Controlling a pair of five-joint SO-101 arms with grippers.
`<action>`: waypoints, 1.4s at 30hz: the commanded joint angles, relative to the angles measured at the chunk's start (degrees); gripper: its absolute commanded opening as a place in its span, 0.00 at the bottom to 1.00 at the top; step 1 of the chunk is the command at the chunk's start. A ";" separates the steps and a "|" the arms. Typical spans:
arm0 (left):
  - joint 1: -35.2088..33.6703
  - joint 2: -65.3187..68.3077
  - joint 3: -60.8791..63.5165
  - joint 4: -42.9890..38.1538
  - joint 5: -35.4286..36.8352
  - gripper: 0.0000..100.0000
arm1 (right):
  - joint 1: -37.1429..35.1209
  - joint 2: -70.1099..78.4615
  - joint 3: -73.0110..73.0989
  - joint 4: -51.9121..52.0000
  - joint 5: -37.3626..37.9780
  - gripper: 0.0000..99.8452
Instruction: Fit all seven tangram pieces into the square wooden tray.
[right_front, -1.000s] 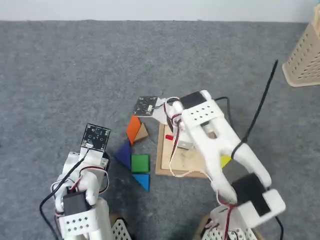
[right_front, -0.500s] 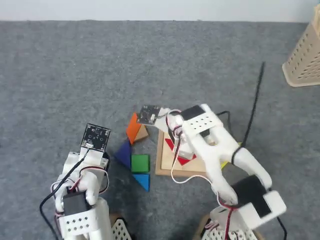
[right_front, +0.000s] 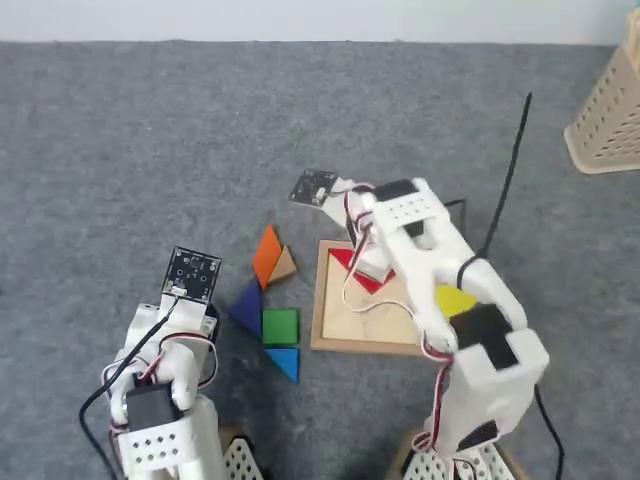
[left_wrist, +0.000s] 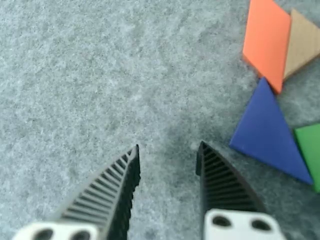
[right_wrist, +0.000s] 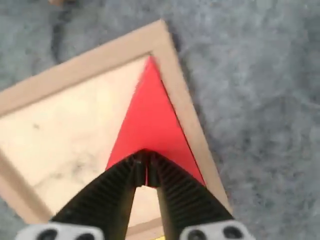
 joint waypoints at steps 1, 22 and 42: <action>-0.35 -1.14 -0.40 0.18 -0.44 0.17 | 1.19 5.23 -5.71 1.54 -0.88 0.01; -0.35 -1.14 -0.40 0.18 -0.44 0.18 | 17.89 -14.46 -5.10 14.81 -43.87 0.02; -0.35 -1.14 -0.40 0.26 -0.44 0.17 | 27.30 3.38 1.14 7.87 -50.29 0.15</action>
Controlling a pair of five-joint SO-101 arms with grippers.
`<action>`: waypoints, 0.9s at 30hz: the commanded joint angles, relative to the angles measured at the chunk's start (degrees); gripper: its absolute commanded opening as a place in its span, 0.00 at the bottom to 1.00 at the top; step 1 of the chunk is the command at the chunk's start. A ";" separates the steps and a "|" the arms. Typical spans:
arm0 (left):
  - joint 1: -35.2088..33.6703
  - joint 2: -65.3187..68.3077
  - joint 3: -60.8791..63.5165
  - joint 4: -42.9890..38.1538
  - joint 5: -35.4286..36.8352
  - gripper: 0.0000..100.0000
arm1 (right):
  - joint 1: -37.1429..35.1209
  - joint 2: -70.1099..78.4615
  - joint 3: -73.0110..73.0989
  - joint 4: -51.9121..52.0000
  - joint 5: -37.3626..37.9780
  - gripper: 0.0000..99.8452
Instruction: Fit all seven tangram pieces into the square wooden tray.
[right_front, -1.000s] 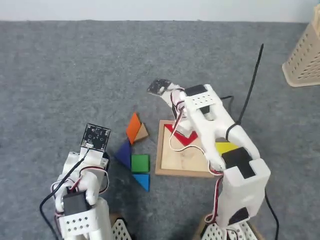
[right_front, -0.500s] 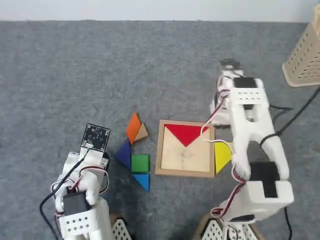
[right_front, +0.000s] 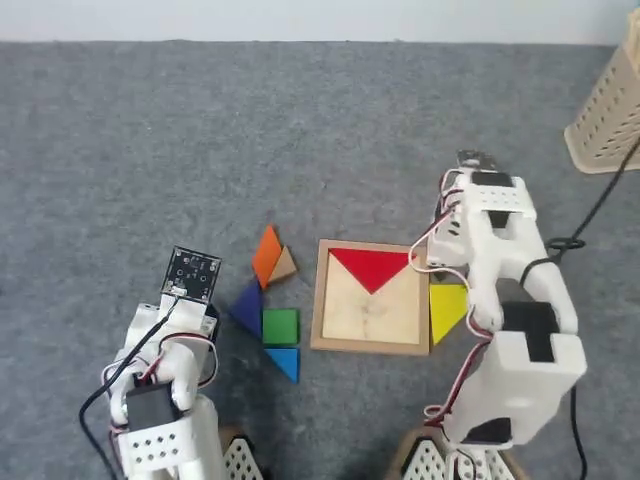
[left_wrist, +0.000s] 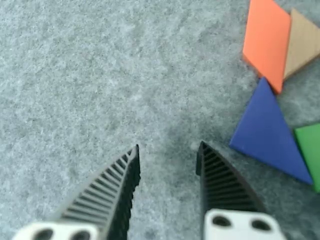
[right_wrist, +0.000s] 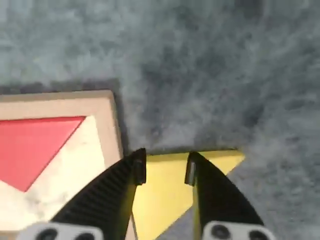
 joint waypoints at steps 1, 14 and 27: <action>-0.35 -1.14 -0.40 0.26 -0.44 0.17 | 5.58 4.53 -1.67 0.13 -0.70 0.15; -0.35 -1.14 -0.40 0.26 -0.44 0.18 | 10.42 -3.47 -13.71 9.71 -1.93 0.15; -0.35 -1.14 -0.40 0.26 -0.44 0.18 | -8.13 -22.64 17.05 -3.74 4.75 0.15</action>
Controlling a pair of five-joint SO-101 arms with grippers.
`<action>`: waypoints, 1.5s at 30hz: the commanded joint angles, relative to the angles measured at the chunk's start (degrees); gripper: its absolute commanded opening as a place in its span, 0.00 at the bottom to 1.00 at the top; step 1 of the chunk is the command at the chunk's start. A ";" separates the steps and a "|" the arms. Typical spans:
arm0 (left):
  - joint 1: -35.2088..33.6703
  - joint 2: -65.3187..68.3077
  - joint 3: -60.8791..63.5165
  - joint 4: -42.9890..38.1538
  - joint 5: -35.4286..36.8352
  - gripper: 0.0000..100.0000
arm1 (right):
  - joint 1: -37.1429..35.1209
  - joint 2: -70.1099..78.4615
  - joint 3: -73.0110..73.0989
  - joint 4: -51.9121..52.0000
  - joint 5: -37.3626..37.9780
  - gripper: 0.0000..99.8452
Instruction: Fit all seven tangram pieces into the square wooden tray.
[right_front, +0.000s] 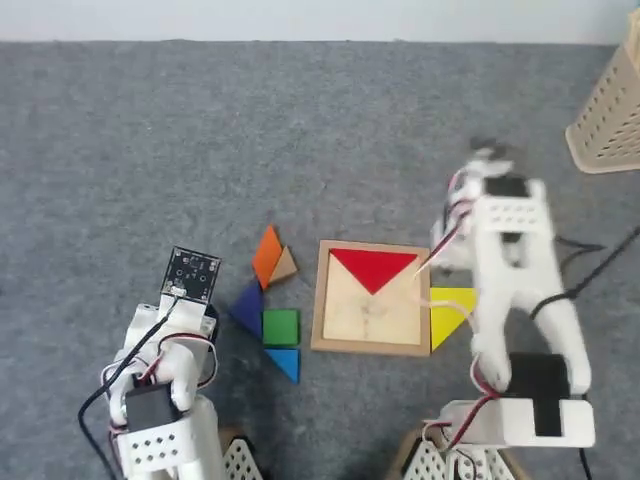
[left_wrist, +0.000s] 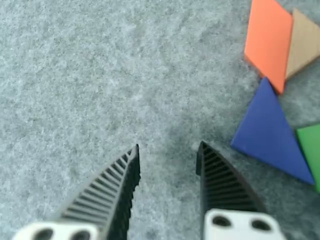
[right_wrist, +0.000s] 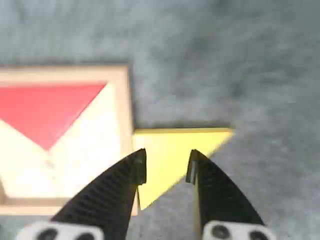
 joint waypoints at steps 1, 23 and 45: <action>-0.35 -1.14 -0.40 0.26 -0.44 0.18 | -4.53 -2.07 6.07 -5.58 2.11 0.15; -0.35 -1.14 -0.40 0.26 -0.44 0.17 | 8.13 6.64 -13.63 6.99 2.37 0.15; -0.35 -1.14 -0.40 0.26 -0.44 0.17 | 7.16 33.10 -33.14 12.79 -24.97 0.22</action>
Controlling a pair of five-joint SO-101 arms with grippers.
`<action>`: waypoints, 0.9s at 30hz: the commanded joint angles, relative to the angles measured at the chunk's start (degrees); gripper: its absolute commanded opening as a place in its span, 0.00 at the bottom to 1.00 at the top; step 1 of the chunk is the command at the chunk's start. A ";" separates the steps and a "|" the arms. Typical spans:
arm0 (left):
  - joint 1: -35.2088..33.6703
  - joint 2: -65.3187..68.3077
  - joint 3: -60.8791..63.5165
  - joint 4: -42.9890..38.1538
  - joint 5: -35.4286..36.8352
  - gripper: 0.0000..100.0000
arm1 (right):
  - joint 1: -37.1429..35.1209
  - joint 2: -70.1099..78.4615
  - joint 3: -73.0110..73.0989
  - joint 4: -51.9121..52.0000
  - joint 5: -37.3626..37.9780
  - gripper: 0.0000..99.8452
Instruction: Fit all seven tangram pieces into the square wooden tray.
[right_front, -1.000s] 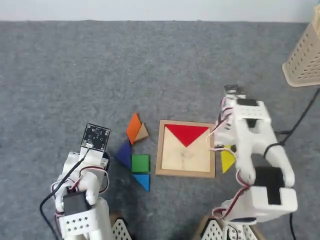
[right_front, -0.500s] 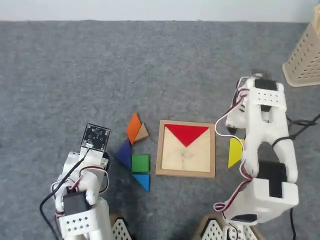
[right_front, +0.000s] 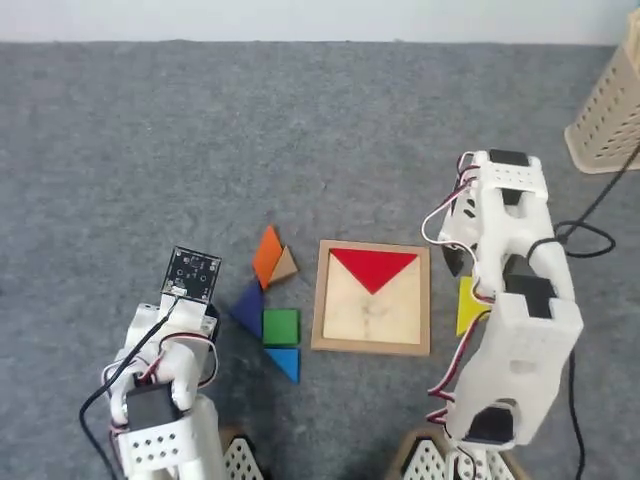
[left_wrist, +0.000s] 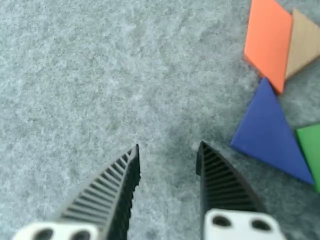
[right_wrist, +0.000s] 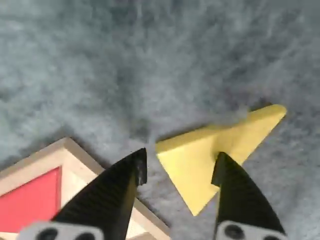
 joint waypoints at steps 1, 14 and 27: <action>-0.35 -1.14 -0.40 0.26 -0.44 0.17 | -0.13 1.98 -2.55 0.66 -0.62 0.22; -0.35 -1.14 -0.40 0.26 -0.44 0.17 | 3.38 0.04 6.42 -3.03 4.66 0.20; -0.35 -1.14 -0.40 0.26 -0.44 0.17 | 4.18 -3.12 12.13 -3.12 8.70 0.19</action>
